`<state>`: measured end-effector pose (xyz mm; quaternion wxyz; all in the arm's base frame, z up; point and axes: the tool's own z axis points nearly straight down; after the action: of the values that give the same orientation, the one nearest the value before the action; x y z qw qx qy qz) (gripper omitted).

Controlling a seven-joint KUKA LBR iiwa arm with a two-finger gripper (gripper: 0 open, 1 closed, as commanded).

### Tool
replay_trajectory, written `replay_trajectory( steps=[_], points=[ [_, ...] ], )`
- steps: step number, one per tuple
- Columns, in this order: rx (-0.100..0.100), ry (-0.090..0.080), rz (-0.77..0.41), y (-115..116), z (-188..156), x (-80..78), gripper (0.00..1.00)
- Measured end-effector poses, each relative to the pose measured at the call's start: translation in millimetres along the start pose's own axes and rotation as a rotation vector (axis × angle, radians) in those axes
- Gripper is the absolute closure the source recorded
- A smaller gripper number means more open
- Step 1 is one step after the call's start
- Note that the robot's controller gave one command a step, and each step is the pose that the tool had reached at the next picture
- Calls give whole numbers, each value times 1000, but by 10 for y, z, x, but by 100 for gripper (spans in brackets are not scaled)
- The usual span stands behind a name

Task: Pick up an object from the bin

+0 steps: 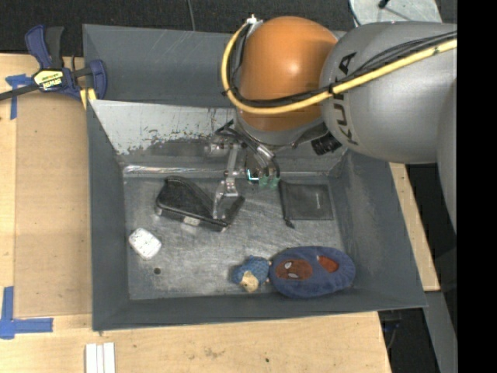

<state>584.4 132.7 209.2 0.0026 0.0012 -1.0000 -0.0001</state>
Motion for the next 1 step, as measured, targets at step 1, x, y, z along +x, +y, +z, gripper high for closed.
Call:
replay_trajectory(
  steps=[1],
  points=[
    [-4, -10, 405, 82, 1360, 17, 0]
  ],
)
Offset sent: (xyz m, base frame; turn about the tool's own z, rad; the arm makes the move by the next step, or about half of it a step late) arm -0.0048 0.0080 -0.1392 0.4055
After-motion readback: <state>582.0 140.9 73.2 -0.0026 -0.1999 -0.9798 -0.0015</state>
